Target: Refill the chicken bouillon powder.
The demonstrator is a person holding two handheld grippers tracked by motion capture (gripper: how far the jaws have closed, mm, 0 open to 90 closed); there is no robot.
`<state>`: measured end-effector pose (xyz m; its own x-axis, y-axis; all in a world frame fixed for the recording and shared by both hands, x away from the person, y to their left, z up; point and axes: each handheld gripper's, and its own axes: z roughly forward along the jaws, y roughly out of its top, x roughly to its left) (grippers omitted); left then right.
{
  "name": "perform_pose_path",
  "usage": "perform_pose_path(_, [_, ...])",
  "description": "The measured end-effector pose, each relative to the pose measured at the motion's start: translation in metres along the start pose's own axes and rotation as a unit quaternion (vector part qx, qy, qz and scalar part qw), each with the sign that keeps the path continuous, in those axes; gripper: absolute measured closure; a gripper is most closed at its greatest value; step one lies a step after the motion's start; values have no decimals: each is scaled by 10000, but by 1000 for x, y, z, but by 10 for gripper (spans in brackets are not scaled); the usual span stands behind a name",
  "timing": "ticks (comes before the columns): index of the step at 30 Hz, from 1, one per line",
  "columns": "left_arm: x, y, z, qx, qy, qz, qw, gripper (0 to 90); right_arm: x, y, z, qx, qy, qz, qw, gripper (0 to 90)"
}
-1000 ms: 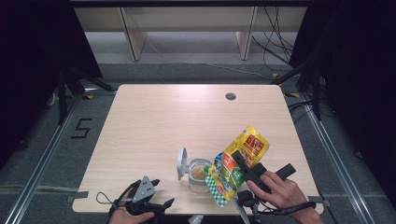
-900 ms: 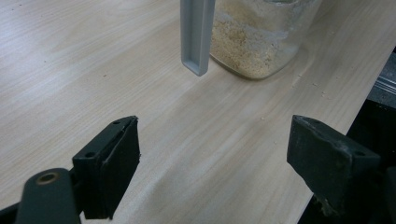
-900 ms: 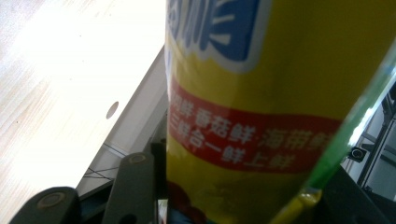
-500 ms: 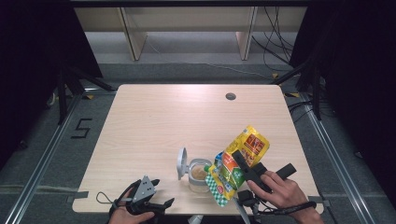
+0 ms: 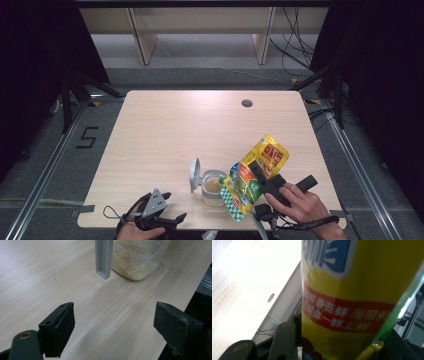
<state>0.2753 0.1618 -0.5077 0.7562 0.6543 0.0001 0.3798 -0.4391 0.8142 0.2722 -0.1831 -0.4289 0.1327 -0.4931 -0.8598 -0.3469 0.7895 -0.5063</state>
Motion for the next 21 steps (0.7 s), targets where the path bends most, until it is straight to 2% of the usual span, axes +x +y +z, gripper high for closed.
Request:
perform_pose_path(1, [0, 0, 0, -15, 10, -31, 10000, 168, 0, 0, 0, 0, -1, -1, 10000, 580])
perform_pose_path(3, [1, 1, -1, 60, 45, 46, 10000, 168, 0, 0, 0, -5, 3, 10, 10000, 580])
perform_pose_path(8, [0, 0, 0, -15, 3, -36, 10000, 168, 0, 0, 0, -3, 10, 0, 10000, 581])
perform_pose_path(9, [0, 0, 0, -10, 16, -2, 10000, 167, -1, -1, 0, 0, 131, 13, 9999, 581])
perform_pose_path(10, [0, 0, 0, -10, 16, -2, 10000, 168, -1, -1, 0, 0, 131, 13, 9999, 581])
perform_pose_path(11, [-1, 0, 0, 40, 16, 7, 10000, 167, 1, -1, 0, 23, 6, 43, 10000, 581])
perform_pose_path(12, [-1, 0, 0, 25, 29, 20, 10000, 168, 0, -1, 0, 26, 98, 48, 9999, 581])
perform_pose_path(13, [-1, 0, 0, 25, 29, 20, 10000, 167, -2, -2, 1, -20, 122, -89, 9999, 581])
perform_pose_path(14, [0, 0, 0, 6, 5, -1, 10000, 167, 1, -1, 0, 27, 7, 41, 10000, 581])
perform_pose_path(15, [0, 0, 0, -15, 7, -5, 10000, 168, 0, -1, 0, 4, 11, 1, 10000, 581])
perform_pose_path(16, [0, 0, -1, 85, 17, 48, 10000, 168, 1, -1, 0, 18, 18, 51, 10000, 581])
perform_pose_path(17, [0, -1, -1, 130, -40, 75, 9999, 168, 0, -1, 0, 0, 20, -1, 10000, 582])
perform_pose_path(19, [-1, 0, 0, 6, 20, 12, 10000, 168, 0, 0, 0, 6, -6, -6, 10000, 581])
perform_pose_path(21, [-1, 0, 0, 33, 24, 9, 10000, 167, 1, 1, 0, -24, -29, 26, 10000, 581])
